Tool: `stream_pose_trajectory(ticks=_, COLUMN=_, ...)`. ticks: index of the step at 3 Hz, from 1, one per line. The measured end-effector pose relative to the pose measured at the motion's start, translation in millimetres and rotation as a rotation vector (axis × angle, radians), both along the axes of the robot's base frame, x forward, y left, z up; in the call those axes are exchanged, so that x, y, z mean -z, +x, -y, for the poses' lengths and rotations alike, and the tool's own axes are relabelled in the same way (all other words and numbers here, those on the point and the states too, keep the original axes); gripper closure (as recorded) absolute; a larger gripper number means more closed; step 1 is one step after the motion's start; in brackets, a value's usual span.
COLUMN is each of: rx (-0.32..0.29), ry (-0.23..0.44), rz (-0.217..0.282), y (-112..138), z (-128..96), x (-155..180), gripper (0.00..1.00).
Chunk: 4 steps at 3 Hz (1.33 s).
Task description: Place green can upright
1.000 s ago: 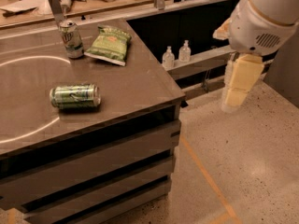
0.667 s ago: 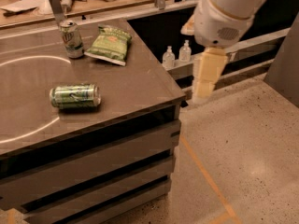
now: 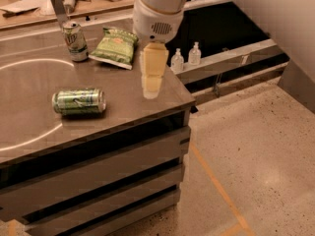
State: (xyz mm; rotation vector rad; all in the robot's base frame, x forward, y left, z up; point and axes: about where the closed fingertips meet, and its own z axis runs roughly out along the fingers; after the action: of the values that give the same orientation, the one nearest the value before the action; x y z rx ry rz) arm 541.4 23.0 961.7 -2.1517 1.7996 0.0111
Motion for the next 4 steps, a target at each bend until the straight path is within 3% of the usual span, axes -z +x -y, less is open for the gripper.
stream_pose_trajectory(ticks=1, rx=-0.014, ry=-0.049, rz=0.014, y=5.6, z=-53.8, x=10.4, gripper=0.0)
stream_pose_trajectory(ticks=2, rx=0.015, ry=-0.129, rz=0.035, y=10.6, z=-100.2, x=32.2, gripper=0.0)
stream_pose_trajectory(ticks=3, rx=0.037, ry=-0.151, rz=0.038, y=14.2, z=-131.1, x=45.0, gripper=0.0)
stream_pose_trajectory(ticks=4, rx=0.037, ry=-0.151, rz=0.038, y=14.3, z=-131.1, x=45.0, gripper=0.0)
